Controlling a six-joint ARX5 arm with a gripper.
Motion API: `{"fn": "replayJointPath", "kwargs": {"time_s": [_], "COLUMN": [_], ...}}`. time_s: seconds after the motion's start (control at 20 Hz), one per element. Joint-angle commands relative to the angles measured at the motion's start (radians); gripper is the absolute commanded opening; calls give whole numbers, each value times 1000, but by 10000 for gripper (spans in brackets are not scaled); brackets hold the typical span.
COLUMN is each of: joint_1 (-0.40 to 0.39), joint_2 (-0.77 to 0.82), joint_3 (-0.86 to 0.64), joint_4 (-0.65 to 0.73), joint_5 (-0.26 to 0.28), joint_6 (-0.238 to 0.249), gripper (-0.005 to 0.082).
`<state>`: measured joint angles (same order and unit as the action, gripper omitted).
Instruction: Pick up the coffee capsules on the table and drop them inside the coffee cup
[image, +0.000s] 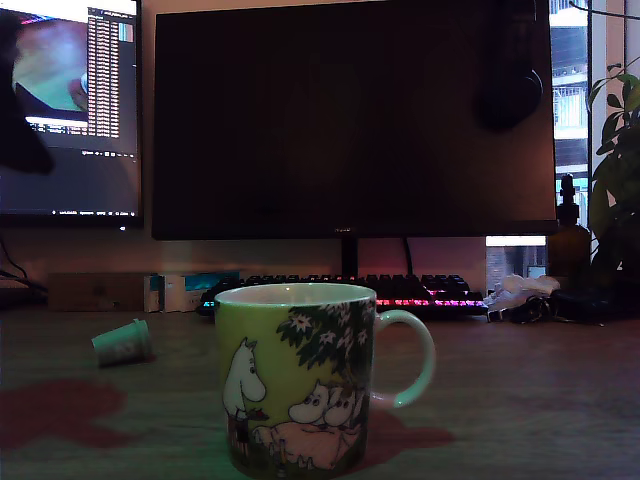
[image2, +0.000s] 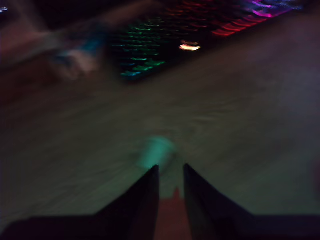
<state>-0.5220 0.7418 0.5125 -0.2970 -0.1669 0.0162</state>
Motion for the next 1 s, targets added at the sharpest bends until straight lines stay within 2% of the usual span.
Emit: {"fn": "replayJointPath", "kwargs": {"time_s": [0.0, 0.05, 0.1, 0.15, 0.25, 0.4, 0.55, 0.7, 0.75, 0.8, 0.85, 0.95], "joint_1": [40, 65, 87, 107, 140, 172, 182, 182, 182, 182, 182, 183], "joint_2": [27, 35, 40, 45, 50, 50, 50, 56, 63, 74, 91, 143], "joint_3": [-2, -2, -2, -2, -2, -2, -2, -2, -2, -2, -2, -2], "joint_4": [24, 27, 19, 11, -17, -33, -45, -65, -71, -70, -66, -37], "joint_5": [68, 146, 194, 216, 219, 239, 246, 250, 264, 283, 298, 285], "joint_6": [67, 101, 121, 126, 196, 214, 226, 315, 381, 419, 442, 474], "gripper": [129, 132, 133, 133, 135, 169, 169, 170, 172, 204, 296, 523]}}
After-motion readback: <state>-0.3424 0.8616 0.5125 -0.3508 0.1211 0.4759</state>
